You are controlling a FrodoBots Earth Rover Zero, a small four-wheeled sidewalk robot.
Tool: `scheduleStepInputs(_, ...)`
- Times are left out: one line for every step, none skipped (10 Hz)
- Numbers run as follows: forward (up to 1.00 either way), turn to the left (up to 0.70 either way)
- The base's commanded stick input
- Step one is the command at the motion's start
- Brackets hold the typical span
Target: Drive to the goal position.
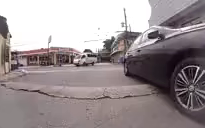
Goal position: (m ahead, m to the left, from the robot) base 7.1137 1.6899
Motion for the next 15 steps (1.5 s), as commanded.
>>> scheduleStepInputs(0.5, 0.05)
scheduleStepInputs(0.5, 0.05)
scheduleStepInputs(0.5, 0.05)
scheduleStepInputs(0.5, 0.05)
scheduleStepInputs(0.5, 0.05)
scheduleStepInputs(0.5, 0.05)
scheduleStepInputs(0.5, 0.05)
scheduleStepInputs(0.5, 0.05)
scheduleStepInputs(0.5, 0.05)
scheduleStepInputs(0.5, 0.05)
scheduleStepInputs(0.5, 0.05)
scheduleStepInputs(0.5, 0.05)
scheduleStepInputs(0.5, 0.05)
scheduleStepInputs(0.5, 0.05)
scheduleStepInputs(0.5, 0.05)
